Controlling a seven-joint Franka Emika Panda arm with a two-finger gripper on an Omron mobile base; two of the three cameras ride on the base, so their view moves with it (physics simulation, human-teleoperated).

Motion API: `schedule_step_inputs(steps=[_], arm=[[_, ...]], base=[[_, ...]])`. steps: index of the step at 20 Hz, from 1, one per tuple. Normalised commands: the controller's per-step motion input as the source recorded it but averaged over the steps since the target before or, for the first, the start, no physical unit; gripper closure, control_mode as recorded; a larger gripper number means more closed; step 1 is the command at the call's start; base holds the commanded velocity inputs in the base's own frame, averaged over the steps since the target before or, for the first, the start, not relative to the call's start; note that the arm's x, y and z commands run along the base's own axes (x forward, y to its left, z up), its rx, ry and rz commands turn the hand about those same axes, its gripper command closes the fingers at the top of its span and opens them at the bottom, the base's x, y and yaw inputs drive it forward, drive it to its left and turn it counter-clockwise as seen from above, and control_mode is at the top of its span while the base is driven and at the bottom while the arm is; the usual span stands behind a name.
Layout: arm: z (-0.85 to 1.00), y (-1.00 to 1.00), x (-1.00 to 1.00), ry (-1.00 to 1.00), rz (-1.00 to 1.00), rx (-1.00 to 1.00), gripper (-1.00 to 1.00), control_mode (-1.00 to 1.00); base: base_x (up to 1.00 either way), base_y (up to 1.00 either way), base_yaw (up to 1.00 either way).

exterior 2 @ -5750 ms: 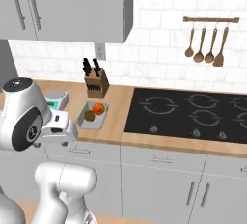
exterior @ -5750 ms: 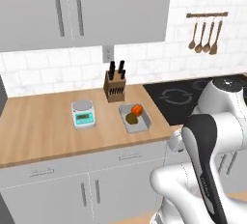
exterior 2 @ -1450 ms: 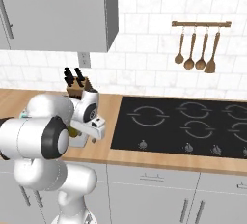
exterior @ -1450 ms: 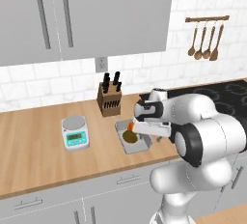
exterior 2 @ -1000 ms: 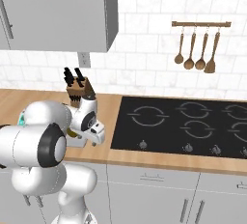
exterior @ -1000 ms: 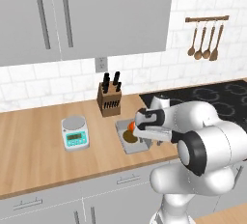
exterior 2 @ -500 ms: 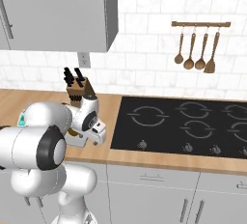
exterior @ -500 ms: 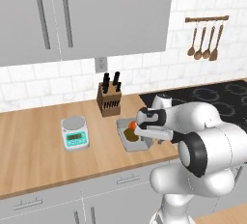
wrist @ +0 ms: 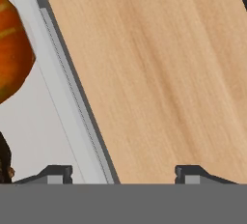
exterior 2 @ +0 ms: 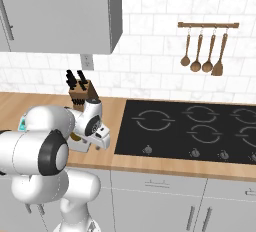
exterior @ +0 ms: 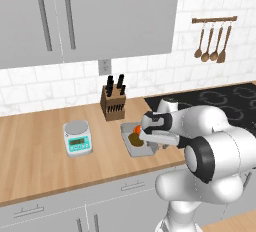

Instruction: Take the meat container that has the shrimp and place it on the second highest rack of the freezer. Then take the vegetable container that has the avocado and squash and place it on the highest rack of the freezer.

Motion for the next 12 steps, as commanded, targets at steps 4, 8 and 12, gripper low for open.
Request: schedule_step_inputs(steps=[4, 8, 12], arm=[[0.0, 0.0, 0.0, 0.0, 0.0, 0.0, 1.0, -1.0], [0.0, 0.0, 0.0, 0.0, 0.0, 0.0, 1.0, -1.0], [0.02, 0.0, -0.01, 0.04, -0.01, 0.0, 1.0, -1.0]], base=[[0.0, 0.0, 0.0], [0.0, 0.0, 0.0], [0.0, 0.0, 0.0]])
